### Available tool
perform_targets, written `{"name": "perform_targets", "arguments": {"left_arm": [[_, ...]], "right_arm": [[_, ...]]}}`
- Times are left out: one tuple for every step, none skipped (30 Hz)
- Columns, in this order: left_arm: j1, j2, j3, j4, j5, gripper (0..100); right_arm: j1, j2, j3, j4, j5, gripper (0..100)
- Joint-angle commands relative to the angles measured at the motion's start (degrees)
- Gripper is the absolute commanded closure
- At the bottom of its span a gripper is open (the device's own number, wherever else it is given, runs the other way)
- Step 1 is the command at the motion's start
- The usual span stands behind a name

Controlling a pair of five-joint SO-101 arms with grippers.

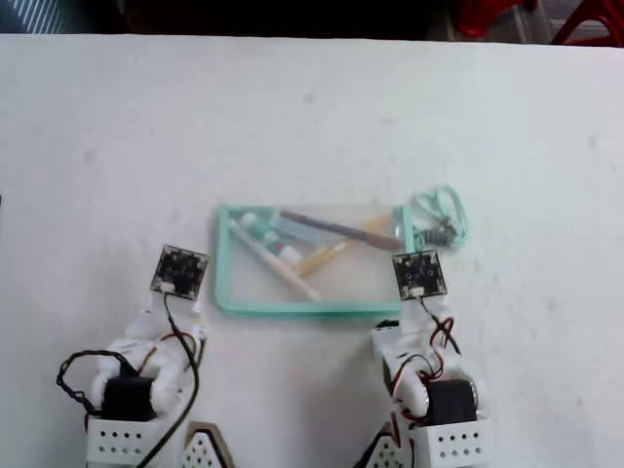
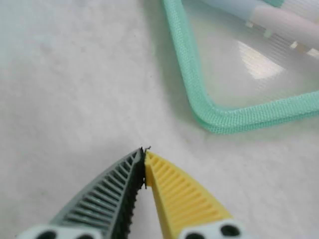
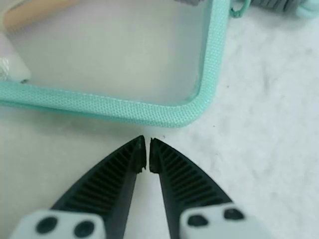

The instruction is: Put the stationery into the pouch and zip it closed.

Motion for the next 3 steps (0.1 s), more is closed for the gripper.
{"name": "perform_targets", "arguments": {"left_arm": [[-0.2, -0.4, -0.1, 0.4, 0.6, 98], [-0.2, -0.4, -0.1, 0.4, 0.6, 98], [-0.2, -0.4, -0.1, 0.4, 0.6, 98]], "right_arm": [[0.4, -0.4, 0.4, 0.3, 0.0, 98.1], [0.4, -0.4, 0.4, 0.3, 0.0, 98.1], [0.4, -0.4, 0.4, 0.3, 0.0, 98.1]]}}
